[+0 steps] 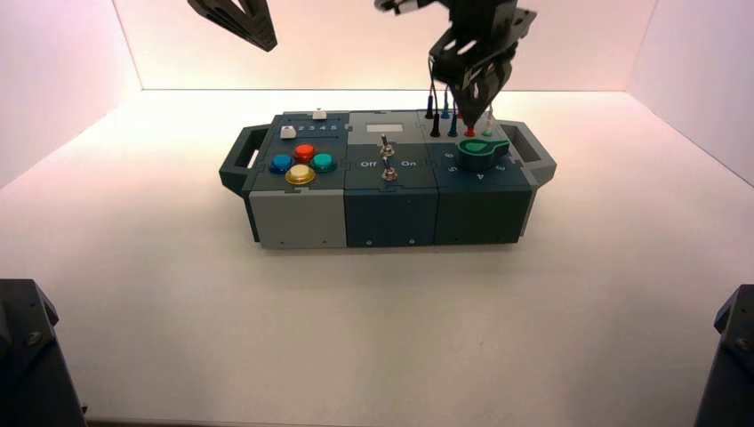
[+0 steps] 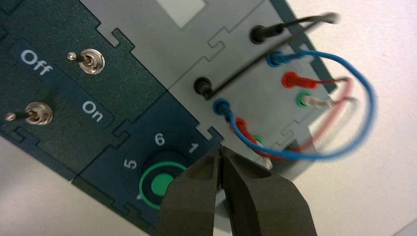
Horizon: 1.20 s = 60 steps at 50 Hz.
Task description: Turn the knob to position 2.
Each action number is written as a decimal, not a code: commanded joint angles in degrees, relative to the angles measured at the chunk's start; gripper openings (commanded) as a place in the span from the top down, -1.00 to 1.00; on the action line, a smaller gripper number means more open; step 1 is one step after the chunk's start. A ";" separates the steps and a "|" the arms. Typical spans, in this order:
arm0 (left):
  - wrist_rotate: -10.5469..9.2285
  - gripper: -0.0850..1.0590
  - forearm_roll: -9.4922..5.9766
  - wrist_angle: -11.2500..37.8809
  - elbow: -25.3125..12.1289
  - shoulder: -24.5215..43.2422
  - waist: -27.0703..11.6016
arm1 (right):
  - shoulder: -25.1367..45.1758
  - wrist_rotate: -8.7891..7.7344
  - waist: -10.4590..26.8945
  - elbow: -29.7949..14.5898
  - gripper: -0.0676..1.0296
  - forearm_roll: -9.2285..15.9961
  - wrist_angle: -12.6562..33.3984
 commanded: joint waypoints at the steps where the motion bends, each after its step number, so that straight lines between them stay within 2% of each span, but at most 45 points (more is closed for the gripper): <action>1: 0.53 0.91 -0.35 -0.09 -1.58 -1.32 0.26 | -3.96 0.97 -0.97 -0.09 0.92 0.09 1.05; 6: 0.44 0.91 -0.35 -0.09 -1.58 -1.23 0.26 | -5.98 1.67 -2.37 1.49 0.92 0.18 3.69; 15: 0.53 0.91 -0.44 -0.09 -1.49 -1.23 0.18 | -7.73 1.32 -3.08 4.66 0.92 0.79 7.03; 25: 0.53 0.91 -0.53 -0.09 -1.58 -1.05 0.18 | -7.47 1.14 -3.16 5.89 0.92 2.90 6.86; 37: 0.53 0.91 -0.53 -0.09 -1.49 -1.05 0.26 | -5.27 1.05 -3.08 5.36 0.92 2.99 6.50; 53: 0.44 0.91 -0.53 0.00 -1.58 -1.05 0.26 | -2.55 1.41 -3.16 5.36 0.92 2.55 1.93; 60: 0.44 0.91 -0.53 0.00 -1.58 -1.05 0.18 | -2.55 1.58 -3.16 5.19 0.92 2.20 1.41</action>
